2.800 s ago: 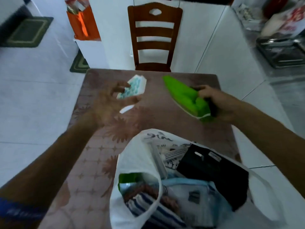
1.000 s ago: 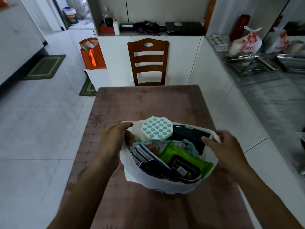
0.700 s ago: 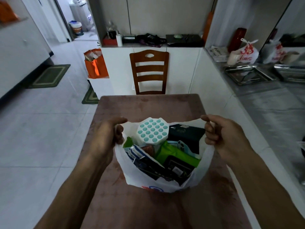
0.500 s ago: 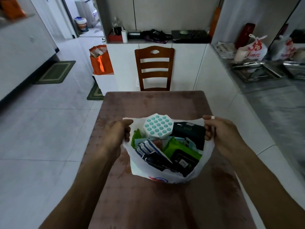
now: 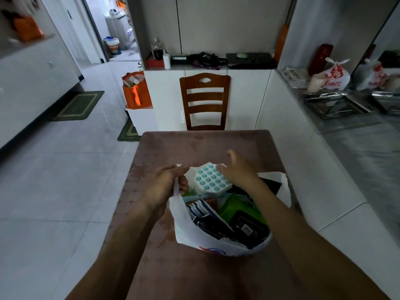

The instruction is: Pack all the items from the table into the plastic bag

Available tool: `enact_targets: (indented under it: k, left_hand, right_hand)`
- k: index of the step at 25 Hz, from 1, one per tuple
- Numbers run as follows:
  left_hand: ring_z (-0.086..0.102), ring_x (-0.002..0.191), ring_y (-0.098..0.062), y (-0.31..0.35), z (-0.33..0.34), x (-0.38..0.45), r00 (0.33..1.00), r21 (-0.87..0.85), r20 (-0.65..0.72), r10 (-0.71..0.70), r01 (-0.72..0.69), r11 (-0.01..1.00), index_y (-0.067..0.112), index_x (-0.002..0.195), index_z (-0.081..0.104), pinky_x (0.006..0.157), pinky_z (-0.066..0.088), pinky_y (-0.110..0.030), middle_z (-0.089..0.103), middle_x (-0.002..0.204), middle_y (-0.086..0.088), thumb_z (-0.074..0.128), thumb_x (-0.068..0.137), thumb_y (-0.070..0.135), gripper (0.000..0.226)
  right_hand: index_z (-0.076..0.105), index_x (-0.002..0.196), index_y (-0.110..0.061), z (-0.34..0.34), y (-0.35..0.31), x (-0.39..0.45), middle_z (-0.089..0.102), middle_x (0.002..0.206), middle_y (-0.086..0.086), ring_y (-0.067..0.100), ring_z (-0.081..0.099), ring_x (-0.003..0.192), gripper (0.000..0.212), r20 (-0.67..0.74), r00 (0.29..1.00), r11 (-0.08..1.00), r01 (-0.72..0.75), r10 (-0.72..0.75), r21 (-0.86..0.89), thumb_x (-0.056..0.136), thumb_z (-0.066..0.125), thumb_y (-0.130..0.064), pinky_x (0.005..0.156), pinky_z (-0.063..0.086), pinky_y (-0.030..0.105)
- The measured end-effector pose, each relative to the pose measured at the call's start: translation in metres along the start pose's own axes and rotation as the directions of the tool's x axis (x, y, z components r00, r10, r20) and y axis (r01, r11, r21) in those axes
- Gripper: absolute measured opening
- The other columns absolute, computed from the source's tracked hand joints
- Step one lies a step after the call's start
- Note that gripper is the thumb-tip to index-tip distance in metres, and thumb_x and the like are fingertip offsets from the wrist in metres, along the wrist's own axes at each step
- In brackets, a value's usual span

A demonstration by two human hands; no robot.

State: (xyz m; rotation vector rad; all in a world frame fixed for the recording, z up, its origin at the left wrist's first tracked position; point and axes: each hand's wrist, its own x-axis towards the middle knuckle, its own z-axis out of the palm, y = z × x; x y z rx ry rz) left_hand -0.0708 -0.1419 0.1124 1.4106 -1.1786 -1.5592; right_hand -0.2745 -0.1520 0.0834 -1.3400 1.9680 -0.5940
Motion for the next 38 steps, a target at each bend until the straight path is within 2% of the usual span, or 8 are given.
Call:
enact_targets:
  k: [2, 10, 15, 18, 20, 23, 29, 38]
  left_hand:
    - [0.056, 0.063, -0.020, 0.003, -0.002, 0.000, 0.999, -0.068, 0.005, -0.036, 0.036, 0.997, 0.002, 0.097, 0.068, 0.065, 0.048, -0.031, 0.058, 0.062, -0.005, 0.053, 0.095, 0.025, 0.028]
    - [0.060, 0.067, -0.018, 0.001, -0.001, 0.000, 0.998, -0.085, 0.062, -0.020, 0.025, 0.996, 0.008, 0.107, 0.067, 0.068, 0.052, -0.029, 0.060, 0.069, -0.006, 0.046, 0.098, 0.037, 0.037]
    - [0.069, 0.075, -0.022, -0.011, -0.016, -0.006, 1.000, 0.029, 0.007, -0.012, 0.012, 1.000, 0.007, 0.107, 0.068, 0.079, 0.055, -0.034, 0.071, 0.082, -0.011, 0.056, 0.095, 0.023, 0.023]
    - [0.070, 0.082, -0.027, -0.021, -0.012, -0.019, 1.000, 0.073, 0.013, -0.010, 0.009, 0.997, 0.002, 0.091, 0.070, 0.080, 0.057, -0.036, 0.073, 0.082, -0.013, 0.061, 0.093, 0.020, 0.020]
    - [0.067, 0.067, -0.023, -0.013, -0.001, -0.021, 0.999, -0.095, 0.020, -0.045, 0.047, 0.994, 0.005, 0.084, 0.070, 0.070, 0.056, -0.031, 0.069, 0.066, -0.008, 0.054, 0.095, 0.013, 0.021]
    - [0.045, 0.045, -0.014, 0.014, 0.007, -0.002, 0.992, -0.236, 0.029, -0.126, 0.129, 0.963, 0.005, 0.095, 0.062, 0.049, 0.042, -0.026, 0.047, 0.049, 0.003, 0.047, 0.094, 0.009, 0.015]
    - [0.034, 0.051, -0.012, 0.032, -0.014, 0.031, 0.998, -0.163, -0.035, -0.048, 0.042, 0.986, 0.009, 0.088, 0.055, 0.052, 0.029, -0.027, 0.040, 0.057, 0.001, 0.047, 0.088, 0.015, 0.009]
    - [0.063, 0.074, -0.023, 0.026, -0.008, 0.050, 0.993, 0.097, -0.116, 0.009, 0.002, 0.995, 0.008, 0.090, 0.069, 0.067, 0.051, -0.029, 0.069, 0.078, -0.009, 0.054, 0.095, 0.021, 0.020]
  right_hand:
    - [0.041, 0.144, -0.020, 0.020, -0.003, 0.019, 0.050, 0.143, 0.006, 0.020, 0.058, 0.114, 0.066, 0.157, 0.987, 0.997, -0.021, 0.033, -0.079, 0.086, 0.063, -0.044, 0.086, 0.049, 0.029]
    - [0.057, 0.126, -0.018, 0.060, 0.011, 0.013, 0.063, 0.126, 0.007, 0.024, 0.060, 0.108, 0.047, 0.074, 0.973, 0.910, 0.233, -0.221, -0.344, 0.088, 0.054, -0.044, 0.089, 0.049, 0.034]
    - [0.059, 0.124, -0.018, -0.003, 0.026, -0.050, 0.059, 0.128, 0.003, 0.020, 0.052, 0.119, 0.035, -0.384, 0.866, 0.947, 0.289, -0.320, -0.137, 0.091, 0.061, -0.029, 0.096, 0.047, 0.033]
    - [0.055, 0.127, -0.015, -0.047, 0.068, -0.088, 0.059, 0.127, 0.004, 0.025, 0.051, 0.117, 0.048, -0.639, 0.763, 0.992, 0.021, -0.097, -0.126, 0.084, 0.070, -0.032, 0.091, 0.045, 0.035]
    - [0.065, 0.108, -0.010, -0.055, 0.073, -0.083, 0.071, 0.097, 0.005, 0.024, 0.063, 0.088, 0.029, -0.393, 0.897, 0.961, -0.103, 0.201, 0.257, 0.086, 0.068, -0.029, 0.074, 0.050, 0.032]
    - [0.061, 0.077, -0.007, -0.054, 0.046, -0.045, 0.052, 0.056, 0.004, 0.018, 0.045, 0.053, 0.017, -0.123, 0.961, 0.673, -0.079, 0.247, 0.735, 0.093, 0.058, -0.012, 0.052, 0.041, 0.028]
    - [0.058, 0.092, -0.007, -0.080, 0.004, -0.015, 0.044, 0.059, 0.002, 0.013, 0.034, 0.049, 0.022, 0.011, 0.963, 0.693, -0.200, 0.268, 0.692, 0.099, 0.044, -0.022, 0.046, 0.030, 0.027]
    - [0.063, 0.101, -0.002, -0.082, 0.026, 0.007, 0.067, 0.076, 0.013, 0.026, 0.062, 0.068, 0.028, -0.052, 0.947, 0.782, -0.229, 0.316, 0.580, 0.092, 0.058, -0.028, 0.073, 0.052, 0.038]
